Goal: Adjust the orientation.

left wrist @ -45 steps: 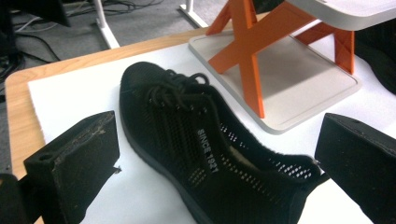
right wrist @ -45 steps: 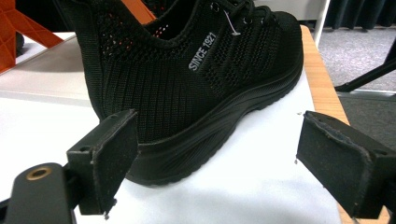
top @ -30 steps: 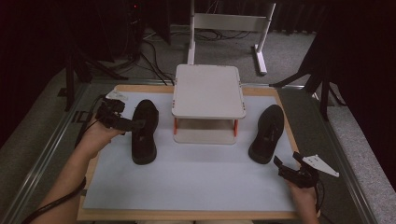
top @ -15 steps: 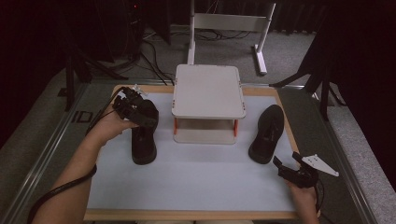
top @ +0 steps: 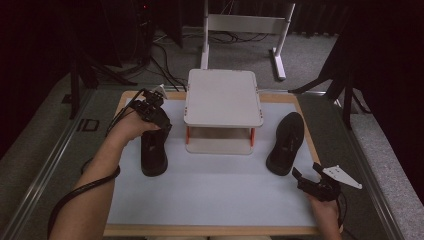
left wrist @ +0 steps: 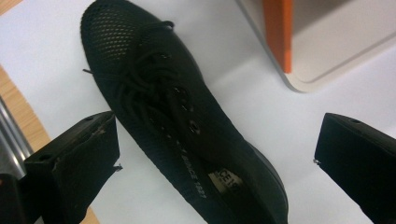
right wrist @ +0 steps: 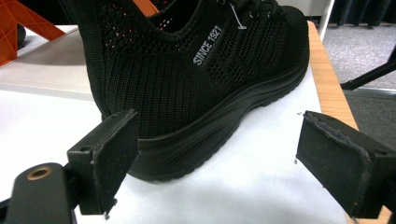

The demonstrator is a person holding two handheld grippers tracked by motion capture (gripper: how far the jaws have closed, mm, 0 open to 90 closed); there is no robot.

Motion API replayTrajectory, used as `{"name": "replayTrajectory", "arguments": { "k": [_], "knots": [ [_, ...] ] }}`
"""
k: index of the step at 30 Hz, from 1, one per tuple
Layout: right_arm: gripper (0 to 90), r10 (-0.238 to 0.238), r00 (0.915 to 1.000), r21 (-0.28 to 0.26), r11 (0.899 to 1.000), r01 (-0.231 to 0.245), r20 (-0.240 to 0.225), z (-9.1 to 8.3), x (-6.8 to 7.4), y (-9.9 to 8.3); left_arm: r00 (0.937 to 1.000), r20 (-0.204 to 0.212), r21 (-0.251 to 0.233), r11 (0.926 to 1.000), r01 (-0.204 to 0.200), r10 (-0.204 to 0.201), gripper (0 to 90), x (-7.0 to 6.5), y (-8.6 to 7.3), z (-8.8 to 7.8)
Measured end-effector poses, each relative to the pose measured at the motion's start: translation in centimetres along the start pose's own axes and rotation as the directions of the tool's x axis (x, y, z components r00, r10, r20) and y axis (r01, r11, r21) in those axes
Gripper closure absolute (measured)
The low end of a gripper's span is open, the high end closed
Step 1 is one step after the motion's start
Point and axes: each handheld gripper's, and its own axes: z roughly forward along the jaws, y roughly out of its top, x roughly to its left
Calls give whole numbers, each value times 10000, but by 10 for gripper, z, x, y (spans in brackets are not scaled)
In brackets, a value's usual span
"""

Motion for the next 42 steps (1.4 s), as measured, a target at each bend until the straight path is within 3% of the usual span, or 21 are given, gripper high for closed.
{"name": "replayTrajectory", "arguments": {
  "k": [7,12,15,20,24,27,28,31,38,40,42],
  "knots": [
    [125,-24,10000,-18,10000,24,-11,0,0,0,9957,-94,423,9948,929,-926,4,8,6,17],
    [125,-65,10000,2,10000,65,-19,0,1,0,9842,-24,394,9835,1768,-1768,17,15,8,27],
    [125,-80,10000,15,10000,80,-31,0,1,0,9787,-121,571,9770,2053,-2049,22,18,6,35],
    [126,-102,9999,34,9999,102,-33,0,1,0,9790,-403,883,9753,2026,-1997,73,18,4,41],
    [126,-154,9999,62,9999,154,-22,0,2,0,9799,-691,1237,9731,1943,-1869,163,14,1,42],
    [126,-160,9999,78,9998,160,-15,1,2,0,9785,-808,1379,9701,1995,-1898,171,14,-3,41],
    [126,-165,9999,92,9998,165,-21,1,2,0,9777,-821,1374,9694,2034,-1935,221,15,-4,41],
    [127,-222,9998,98,9997,222,-13,1,2,-1,9770,-535,1444,9665,2121,-2064,329,20,-10,42],
    [133,-296,9996,133,9995,295,19,1,3,-1,9700,13,1551,9583,2399,-2431,480,29,-17,48],
    [134,-305,9995,148,9994,305,37,2,3,-1,9692,113,1545,9581,2413,-2459,524,30,-18,49],
    [134,-331,9995,173,9993,331,14,2,4,-1,9720,437,1511,9633,2218,-2307,570,33,-21,51]
  ]
}}
